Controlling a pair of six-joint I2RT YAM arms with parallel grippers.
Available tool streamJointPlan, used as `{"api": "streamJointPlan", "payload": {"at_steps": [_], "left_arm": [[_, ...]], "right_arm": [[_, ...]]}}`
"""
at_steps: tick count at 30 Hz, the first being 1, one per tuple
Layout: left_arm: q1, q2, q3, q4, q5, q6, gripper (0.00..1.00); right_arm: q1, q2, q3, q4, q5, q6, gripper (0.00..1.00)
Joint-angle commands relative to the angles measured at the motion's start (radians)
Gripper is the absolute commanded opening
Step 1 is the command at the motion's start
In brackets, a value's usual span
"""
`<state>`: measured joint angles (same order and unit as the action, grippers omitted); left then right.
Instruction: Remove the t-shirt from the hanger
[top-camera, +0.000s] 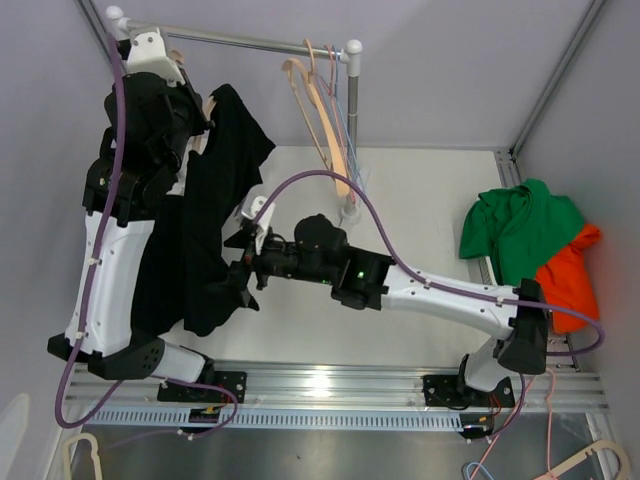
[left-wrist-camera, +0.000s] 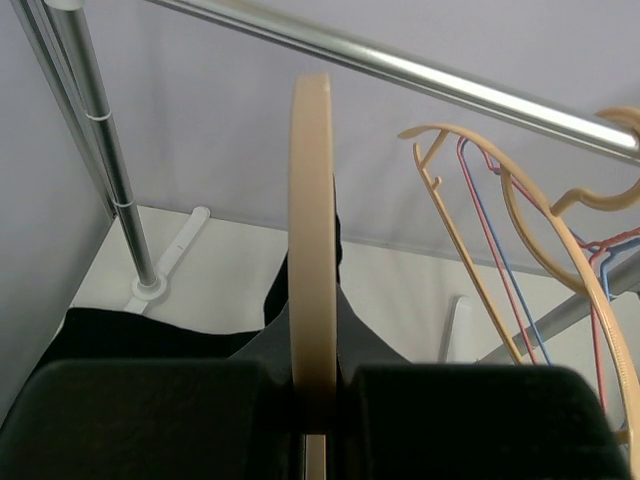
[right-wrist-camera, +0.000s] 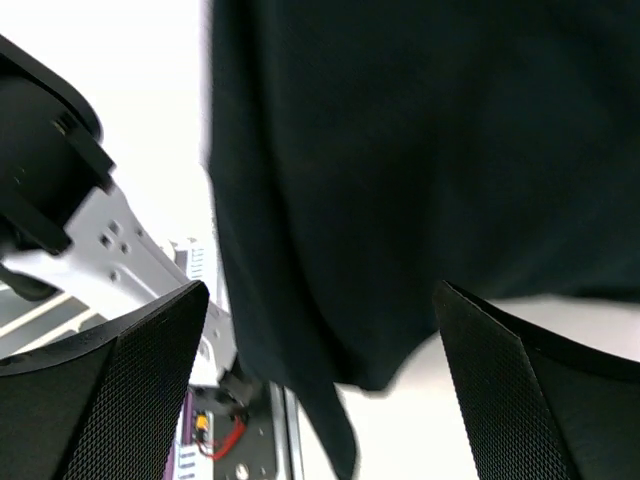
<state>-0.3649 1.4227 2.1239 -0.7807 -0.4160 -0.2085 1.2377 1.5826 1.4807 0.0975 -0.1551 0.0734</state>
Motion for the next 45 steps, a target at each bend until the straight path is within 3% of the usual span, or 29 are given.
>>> {"api": "streamJointPlan", "payload": {"at_steps": [1,4,5,6,8,13,17,20,21,24,28,32,35,40,45], "left_arm": [[-0.012,-0.053,-0.021,0.058,-0.012,-0.025,0.01],[-0.012,-0.057,-0.035,0.069,-0.007,-0.025,0.01],[-0.012,-0.059,-0.039,0.073,-0.001,-0.025,0.01],[-0.012,-0.061,-0.054,0.081,0.002,-0.023,0.01],[-0.012,-0.059,-0.073,0.118,0.002,-0.017,0.01],[-0.006,0.056,-0.036,0.156,-0.024,0.024,0.01],[0.011,0.168,0.105,0.127,-0.026,0.023,0.01],[0.023,0.24,0.247,0.046,-0.021,0.005,0.01],[0.023,0.246,0.267,0.019,-0.011,-0.014,0.01],[0.02,0.197,0.286,-0.063,0.084,-0.06,0.01],[-0.008,0.021,0.101,-0.172,0.192,-0.098,0.01],[-0.054,-0.246,-0.245,-0.151,0.201,-0.092,0.01],[-0.062,-0.437,-0.41,-0.161,0.191,-0.069,0.01],[-0.06,-0.694,-0.545,-0.215,0.129,-0.04,0.01],[-0.06,-0.758,-0.597,-0.255,0.157,-0.035,0.01]], "right_arm": [[0.028,0.046,0.108,0.102,0.014,-0.02,0.99],[0.058,0.103,0.156,0.058,0.045,-0.032,1.0],[0.075,0.111,0.167,0.051,0.054,-0.035,0.93],[0.083,0.117,0.168,0.045,0.058,-0.034,0.41],[0.117,0.108,0.147,0.041,0.077,-0.023,0.0],[0.293,-0.005,0.052,-0.016,0.205,-0.041,0.0],[0.419,-0.044,-0.045,-0.004,0.281,0.015,0.0],[0.439,-0.013,-0.132,0.04,0.282,0.103,0.0],[0.434,-0.003,-0.148,0.047,0.345,0.121,0.0],[0.353,0.002,-0.192,0.051,0.405,0.157,0.0],[0.15,-0.062,-0.234,0.025,0.433,0.193,0.0],[0.059,-0.11,-0.221,-0.091,0.543,0.207,0.0],[0.042,-0.141,-0.22,-0.177,0.639,0.232,0.0],[0.043,-0.214,-0.252,-0.392,0.732,0.31,0.0],[0.043,-0.378,-0.307,-0.588,0.898,0.388,0.0]]}}
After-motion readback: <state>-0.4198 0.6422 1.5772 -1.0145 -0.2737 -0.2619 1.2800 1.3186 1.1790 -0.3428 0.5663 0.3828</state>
